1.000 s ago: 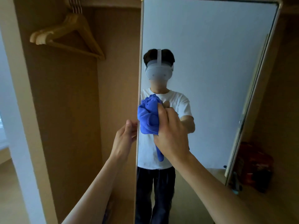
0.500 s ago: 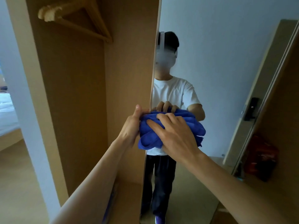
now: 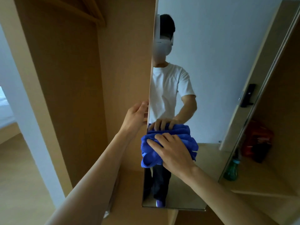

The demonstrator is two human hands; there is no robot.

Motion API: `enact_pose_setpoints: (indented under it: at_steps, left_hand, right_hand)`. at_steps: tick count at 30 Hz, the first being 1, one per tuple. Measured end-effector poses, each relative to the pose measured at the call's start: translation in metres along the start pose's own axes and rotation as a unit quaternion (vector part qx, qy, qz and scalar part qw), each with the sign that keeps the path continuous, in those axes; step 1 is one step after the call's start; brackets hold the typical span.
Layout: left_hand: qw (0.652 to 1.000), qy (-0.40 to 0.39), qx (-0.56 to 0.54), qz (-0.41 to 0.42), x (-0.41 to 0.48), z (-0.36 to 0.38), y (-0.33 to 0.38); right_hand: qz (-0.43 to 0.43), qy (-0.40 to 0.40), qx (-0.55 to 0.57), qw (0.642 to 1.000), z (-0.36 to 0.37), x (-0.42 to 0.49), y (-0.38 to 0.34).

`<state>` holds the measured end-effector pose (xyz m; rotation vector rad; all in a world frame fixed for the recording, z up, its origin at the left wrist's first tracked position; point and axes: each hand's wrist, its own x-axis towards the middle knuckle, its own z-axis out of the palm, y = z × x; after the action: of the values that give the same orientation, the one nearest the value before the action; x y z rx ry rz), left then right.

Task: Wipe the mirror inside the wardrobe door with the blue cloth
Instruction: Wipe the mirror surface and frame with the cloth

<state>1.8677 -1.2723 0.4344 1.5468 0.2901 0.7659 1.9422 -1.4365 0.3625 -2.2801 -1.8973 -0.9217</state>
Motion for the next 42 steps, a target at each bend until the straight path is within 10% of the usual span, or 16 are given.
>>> enact_pose_setpoints:
  at_steps: [18, 42]
  left_hand:
    - [0.999, 0.017, 0.032, -0.004, -0.018, 0.007, -0.024]
    - [0.989, 0.096, 0.114, 0.018, -0.032, 0.027, -0.05]
  right_hand:
    - [0.043, 0.135, -0.027, 0.99, -0.098, 0.032, 0.078]
    - [0.027, 0.082, 0.007, 0.996, -0.061, -0.025, 0.091]
